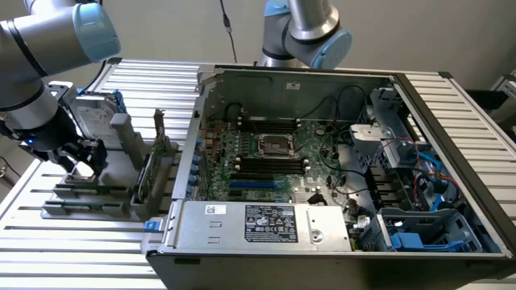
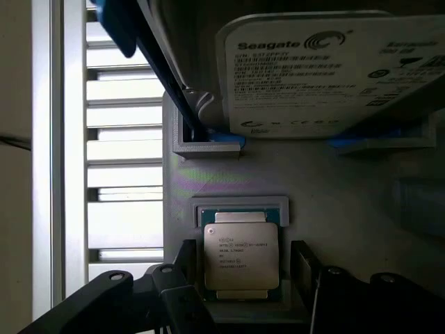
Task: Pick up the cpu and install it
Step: 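Pick up the cpu and move it towards the insertion slot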
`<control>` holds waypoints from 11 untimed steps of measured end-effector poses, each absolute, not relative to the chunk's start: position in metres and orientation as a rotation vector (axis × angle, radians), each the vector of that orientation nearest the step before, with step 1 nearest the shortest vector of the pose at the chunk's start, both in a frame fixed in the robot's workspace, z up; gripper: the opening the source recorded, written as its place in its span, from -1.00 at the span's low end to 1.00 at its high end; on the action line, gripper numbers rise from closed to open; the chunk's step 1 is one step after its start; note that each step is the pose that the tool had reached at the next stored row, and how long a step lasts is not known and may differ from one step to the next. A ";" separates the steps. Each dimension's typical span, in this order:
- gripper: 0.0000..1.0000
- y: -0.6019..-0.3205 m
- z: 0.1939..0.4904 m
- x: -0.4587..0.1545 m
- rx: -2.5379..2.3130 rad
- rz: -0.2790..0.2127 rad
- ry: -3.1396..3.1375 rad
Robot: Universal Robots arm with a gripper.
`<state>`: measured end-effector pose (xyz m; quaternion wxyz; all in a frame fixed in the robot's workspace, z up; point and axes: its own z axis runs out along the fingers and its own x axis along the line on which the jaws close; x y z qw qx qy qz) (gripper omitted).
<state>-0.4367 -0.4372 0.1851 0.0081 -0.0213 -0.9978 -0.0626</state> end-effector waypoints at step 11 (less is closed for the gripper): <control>0.13 -0.437 0.185 -0.437 -0.067 -0.196 -3.117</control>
